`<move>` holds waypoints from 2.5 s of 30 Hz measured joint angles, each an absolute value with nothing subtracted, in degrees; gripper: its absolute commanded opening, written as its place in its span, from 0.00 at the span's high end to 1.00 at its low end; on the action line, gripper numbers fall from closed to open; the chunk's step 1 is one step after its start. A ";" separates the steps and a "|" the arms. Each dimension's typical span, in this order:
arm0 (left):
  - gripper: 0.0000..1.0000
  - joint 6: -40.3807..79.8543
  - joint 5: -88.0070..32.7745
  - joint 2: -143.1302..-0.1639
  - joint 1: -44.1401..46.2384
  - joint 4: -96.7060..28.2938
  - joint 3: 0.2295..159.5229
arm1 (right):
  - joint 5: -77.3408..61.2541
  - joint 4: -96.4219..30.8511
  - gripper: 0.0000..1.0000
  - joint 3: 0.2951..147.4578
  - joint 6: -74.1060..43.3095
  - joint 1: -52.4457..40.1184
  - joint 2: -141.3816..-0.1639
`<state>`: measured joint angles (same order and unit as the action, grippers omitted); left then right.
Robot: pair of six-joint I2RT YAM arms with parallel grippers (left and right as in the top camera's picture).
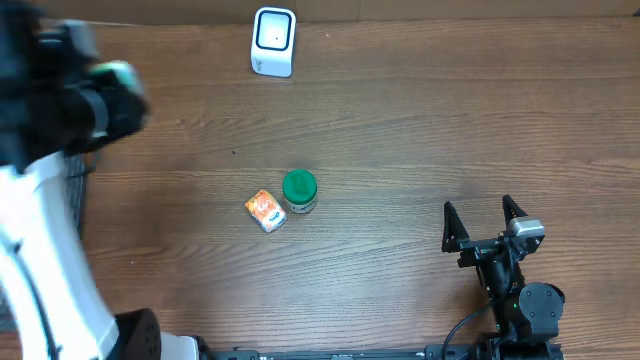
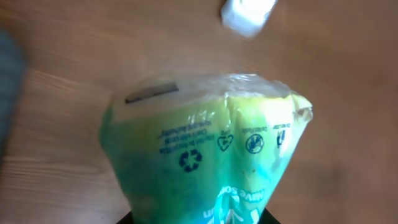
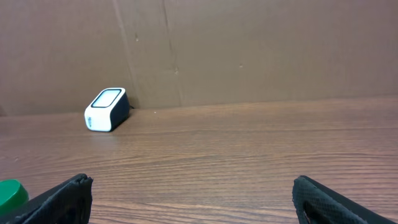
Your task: Scan the item barcode
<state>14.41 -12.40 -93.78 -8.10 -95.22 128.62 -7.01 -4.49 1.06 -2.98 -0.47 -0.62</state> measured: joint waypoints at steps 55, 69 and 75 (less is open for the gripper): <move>0.14 21.47 -10.35 -92.58 -44.53 -84.20 117.45 | -7.05 -4.45 0.00 1.06 -3.01 -0.47 -0.58; 0.14 14.48 -12.49 -114.93 -51.13 -87.48 115.77 | -7.03 -4.47 0.00 1.06 -2.98 -0.47 -0.58; 0.12 13.23 -9.19 -115.57 -51.11 -83.09 108.92 | -7.03 -4.45 0.00 1.06 -2.98 -0.47 -0.58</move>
<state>13.23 -9.19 -115.57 -51.11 -83.09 108.92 -7.03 -4.45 1.06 -2.98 -0.47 -0.58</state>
